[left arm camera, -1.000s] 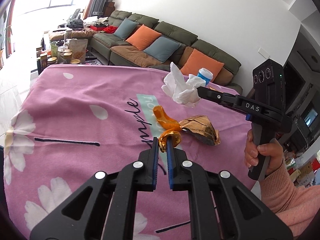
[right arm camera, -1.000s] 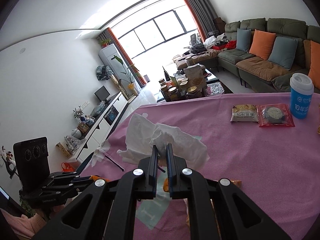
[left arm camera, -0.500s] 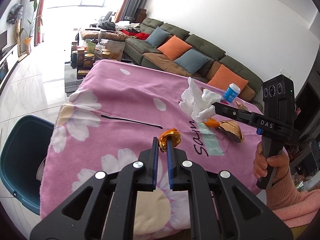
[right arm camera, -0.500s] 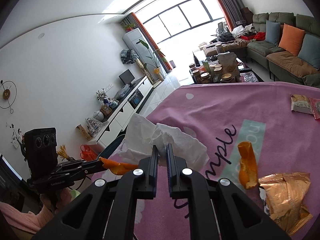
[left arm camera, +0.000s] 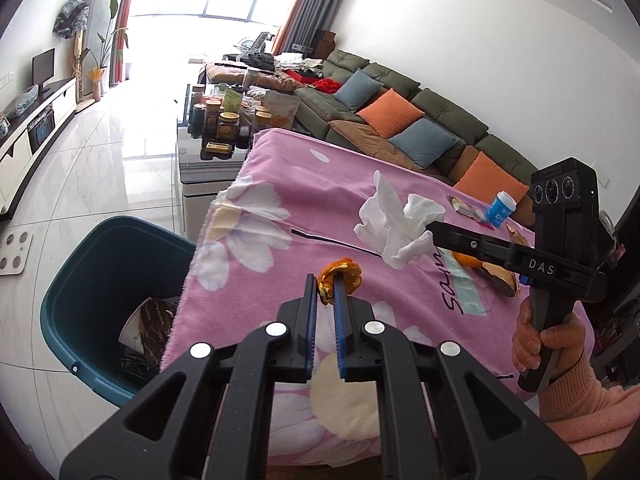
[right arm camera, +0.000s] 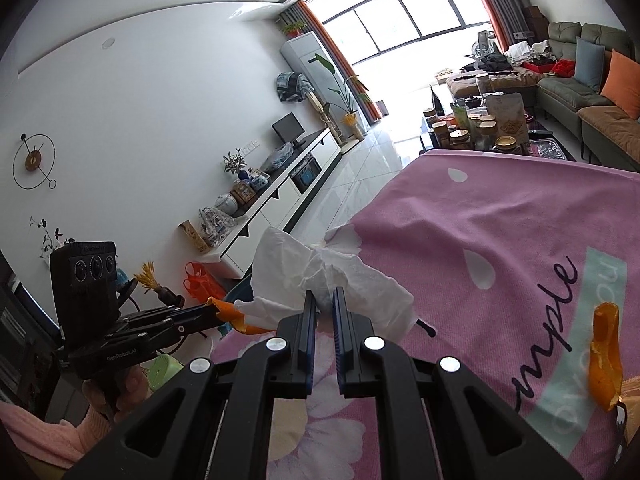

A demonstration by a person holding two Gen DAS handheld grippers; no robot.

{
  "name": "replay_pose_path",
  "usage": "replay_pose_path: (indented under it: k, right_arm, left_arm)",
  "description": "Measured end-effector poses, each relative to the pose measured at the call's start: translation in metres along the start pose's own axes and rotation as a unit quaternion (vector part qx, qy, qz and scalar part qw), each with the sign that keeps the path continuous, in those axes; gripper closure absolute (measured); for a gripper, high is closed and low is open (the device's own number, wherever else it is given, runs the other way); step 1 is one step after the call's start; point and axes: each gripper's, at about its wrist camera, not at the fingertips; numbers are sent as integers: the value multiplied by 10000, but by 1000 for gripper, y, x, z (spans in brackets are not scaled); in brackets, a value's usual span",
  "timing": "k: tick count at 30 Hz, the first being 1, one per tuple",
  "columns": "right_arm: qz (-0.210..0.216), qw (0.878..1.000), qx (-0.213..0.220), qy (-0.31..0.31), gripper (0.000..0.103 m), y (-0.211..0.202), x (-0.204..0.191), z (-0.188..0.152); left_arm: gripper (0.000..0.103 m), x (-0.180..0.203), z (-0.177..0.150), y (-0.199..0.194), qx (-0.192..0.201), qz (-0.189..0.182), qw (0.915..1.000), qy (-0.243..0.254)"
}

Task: Collect trash
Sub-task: 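Carry the white tissue and gold candy wrapper over to the teal bin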

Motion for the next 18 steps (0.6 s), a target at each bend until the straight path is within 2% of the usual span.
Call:
replay_pose_path:
  k: [18]
  right_arm:
    - [284,9986,-322,-322,96,44,-38,14]
  left_arm:
    - [95,-45,-5,-31,227,494,9977,-405]
Point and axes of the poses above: each gripper's, at about its wrist camera, not at the fingertips, and y roughly the way its jaws point, x to its right, z to its top, and after that the axes turned 5 degrees about -x, right-handed
